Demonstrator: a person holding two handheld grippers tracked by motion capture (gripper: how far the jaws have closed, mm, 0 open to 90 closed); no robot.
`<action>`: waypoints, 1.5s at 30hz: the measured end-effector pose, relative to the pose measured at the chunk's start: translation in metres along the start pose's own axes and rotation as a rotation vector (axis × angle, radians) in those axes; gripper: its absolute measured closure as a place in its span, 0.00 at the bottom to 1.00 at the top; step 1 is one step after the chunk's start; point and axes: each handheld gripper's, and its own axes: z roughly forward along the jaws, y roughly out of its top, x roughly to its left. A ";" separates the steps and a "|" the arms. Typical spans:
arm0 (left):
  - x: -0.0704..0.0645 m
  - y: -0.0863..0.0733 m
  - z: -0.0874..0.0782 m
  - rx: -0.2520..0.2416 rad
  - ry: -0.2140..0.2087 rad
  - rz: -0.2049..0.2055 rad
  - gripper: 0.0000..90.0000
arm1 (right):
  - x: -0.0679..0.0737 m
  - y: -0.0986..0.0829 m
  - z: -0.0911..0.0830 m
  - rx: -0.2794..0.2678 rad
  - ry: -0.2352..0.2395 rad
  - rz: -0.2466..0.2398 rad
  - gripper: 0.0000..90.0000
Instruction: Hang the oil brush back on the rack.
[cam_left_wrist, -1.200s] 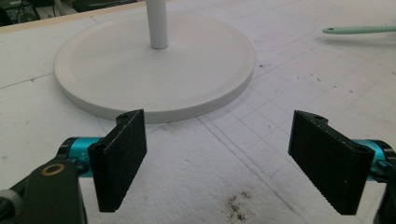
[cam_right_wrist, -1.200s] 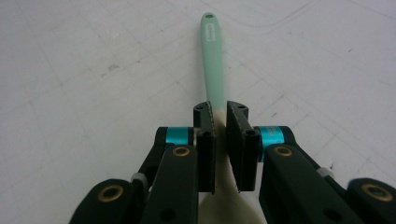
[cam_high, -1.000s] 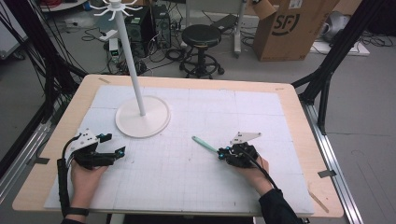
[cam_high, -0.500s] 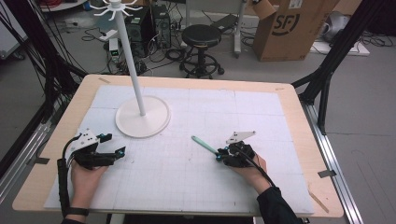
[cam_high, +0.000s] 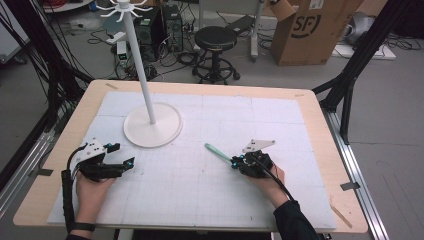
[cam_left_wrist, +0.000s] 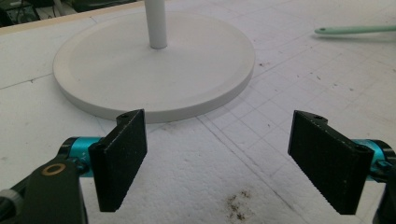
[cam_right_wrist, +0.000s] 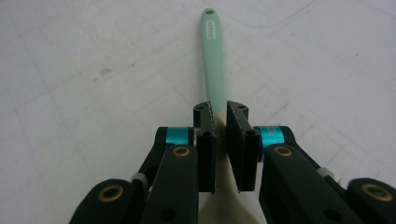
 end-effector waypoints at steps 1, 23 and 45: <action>0.000 0.000 0.000 -0.001 0.001 -0.002 0.23 | 0.000 0.003 -0.002 -0.028 0.007 0.013 0.92; 0.001 0.000 0.000 -0.002 -0.004 -0.003 0.23 | 0.002 0.079 -0.024 -0.247 0.125 0.032 0.92; 0.001 0.000 0.000 0.000 -0.007 -0.006 0.23 | 0.006 0.194 -0.067 -0.376 0.163 -0.043 0.92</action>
